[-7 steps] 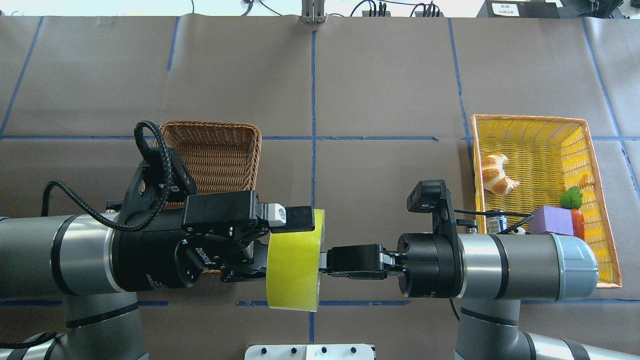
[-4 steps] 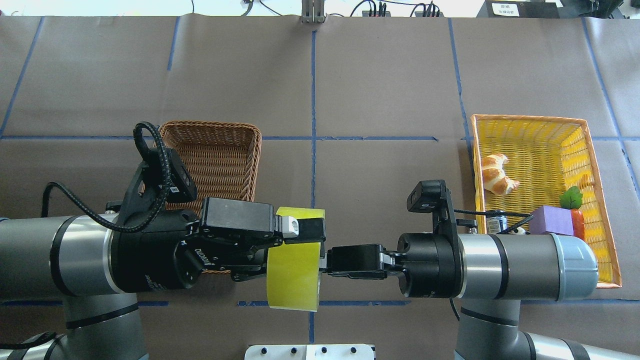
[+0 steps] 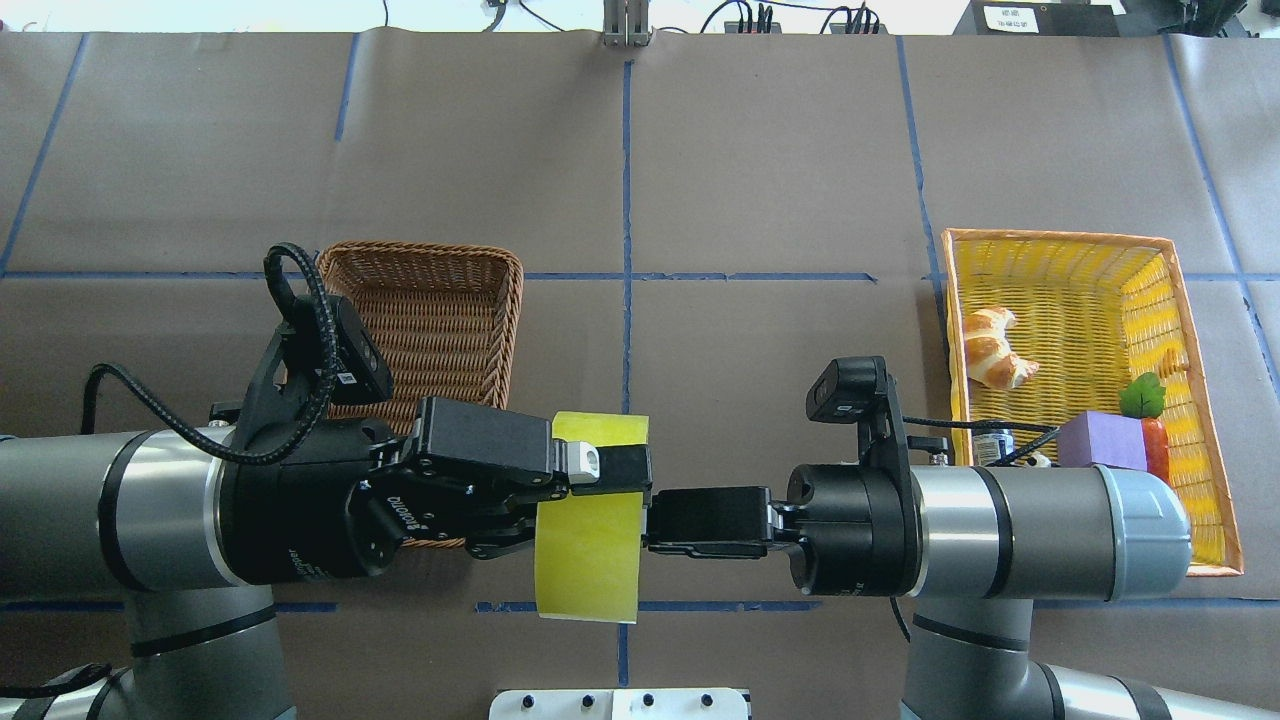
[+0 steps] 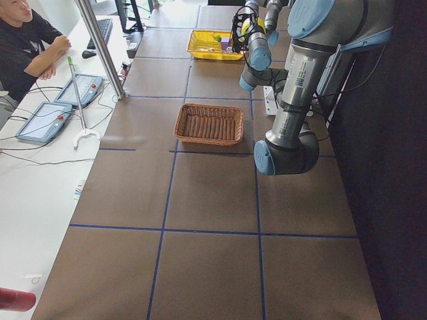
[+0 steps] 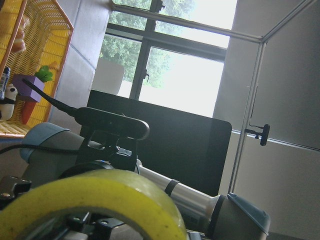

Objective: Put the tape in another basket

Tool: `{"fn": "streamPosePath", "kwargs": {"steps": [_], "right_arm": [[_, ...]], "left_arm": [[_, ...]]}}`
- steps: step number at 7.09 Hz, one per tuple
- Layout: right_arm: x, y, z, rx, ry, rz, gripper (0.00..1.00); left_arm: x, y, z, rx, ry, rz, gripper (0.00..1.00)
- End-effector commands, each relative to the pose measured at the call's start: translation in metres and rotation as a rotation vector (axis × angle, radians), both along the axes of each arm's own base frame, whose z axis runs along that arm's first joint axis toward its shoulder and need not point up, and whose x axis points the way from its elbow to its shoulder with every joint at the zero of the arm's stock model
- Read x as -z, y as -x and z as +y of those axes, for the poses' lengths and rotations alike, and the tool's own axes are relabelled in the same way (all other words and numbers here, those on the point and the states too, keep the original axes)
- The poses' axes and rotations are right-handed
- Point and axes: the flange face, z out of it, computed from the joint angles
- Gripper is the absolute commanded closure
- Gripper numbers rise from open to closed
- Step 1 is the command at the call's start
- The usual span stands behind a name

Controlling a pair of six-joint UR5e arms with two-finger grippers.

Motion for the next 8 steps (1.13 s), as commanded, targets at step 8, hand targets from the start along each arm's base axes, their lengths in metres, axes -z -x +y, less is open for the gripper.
{"fn": "streamPosePath", "kwargs": {"steps": [8], "right_arm": [[-0.023, -0.023, -0.003, -0.024, -0.003, 0.029, 0.00]], "left_arm": [[-0.002, 0.023, -0.015, 0.056, -0.006, 0.007, 1.00]]}}
